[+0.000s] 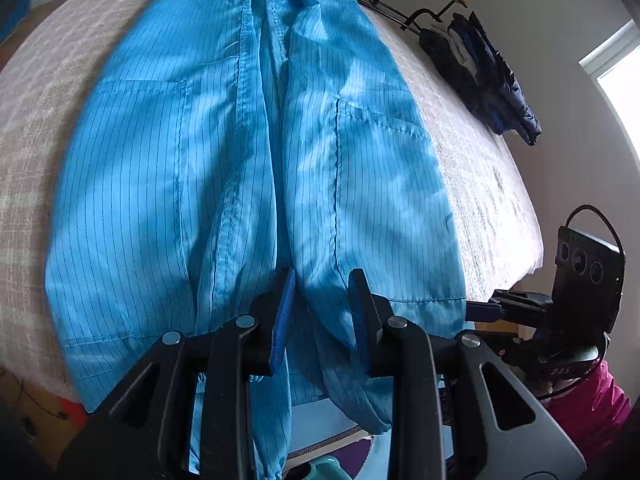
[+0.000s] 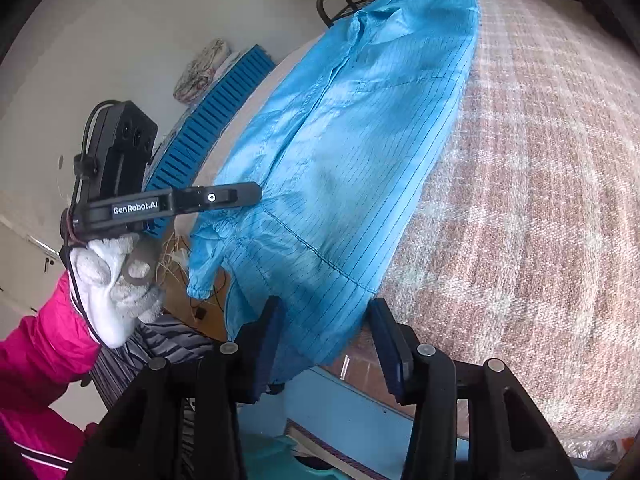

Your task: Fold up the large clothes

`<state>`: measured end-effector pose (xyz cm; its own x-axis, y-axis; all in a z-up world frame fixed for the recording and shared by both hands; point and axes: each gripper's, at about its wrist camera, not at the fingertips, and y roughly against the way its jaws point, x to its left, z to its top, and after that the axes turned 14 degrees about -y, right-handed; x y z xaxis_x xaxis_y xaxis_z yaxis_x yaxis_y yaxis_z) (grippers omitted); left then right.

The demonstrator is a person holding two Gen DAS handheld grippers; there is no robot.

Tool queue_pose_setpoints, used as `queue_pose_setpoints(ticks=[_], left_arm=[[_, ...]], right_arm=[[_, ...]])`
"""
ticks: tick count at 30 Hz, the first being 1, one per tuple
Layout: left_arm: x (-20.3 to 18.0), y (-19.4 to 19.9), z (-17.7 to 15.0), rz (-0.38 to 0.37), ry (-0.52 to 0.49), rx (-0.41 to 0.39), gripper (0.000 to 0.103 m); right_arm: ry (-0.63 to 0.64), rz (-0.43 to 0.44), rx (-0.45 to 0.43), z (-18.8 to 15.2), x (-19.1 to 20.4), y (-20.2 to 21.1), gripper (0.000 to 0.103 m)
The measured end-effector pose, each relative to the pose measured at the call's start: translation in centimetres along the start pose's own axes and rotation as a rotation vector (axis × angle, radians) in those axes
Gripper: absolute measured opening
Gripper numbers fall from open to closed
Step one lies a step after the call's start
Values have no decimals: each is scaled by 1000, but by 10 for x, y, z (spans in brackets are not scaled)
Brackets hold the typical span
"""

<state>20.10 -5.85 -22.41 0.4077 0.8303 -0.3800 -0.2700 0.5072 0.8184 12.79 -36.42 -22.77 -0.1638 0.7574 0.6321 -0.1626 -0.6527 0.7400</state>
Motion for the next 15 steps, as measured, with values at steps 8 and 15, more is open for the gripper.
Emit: queue_pose_setpoints(ticks=[8,15], left_arm=[[-28,-16,-8,-63,-86,22,16],[-24,17,-7,-84,-84,-22,21]], right_arm=[[12,-85,-20,5,1,13,0],[19,-94,-4,-2,-4,13,3]])
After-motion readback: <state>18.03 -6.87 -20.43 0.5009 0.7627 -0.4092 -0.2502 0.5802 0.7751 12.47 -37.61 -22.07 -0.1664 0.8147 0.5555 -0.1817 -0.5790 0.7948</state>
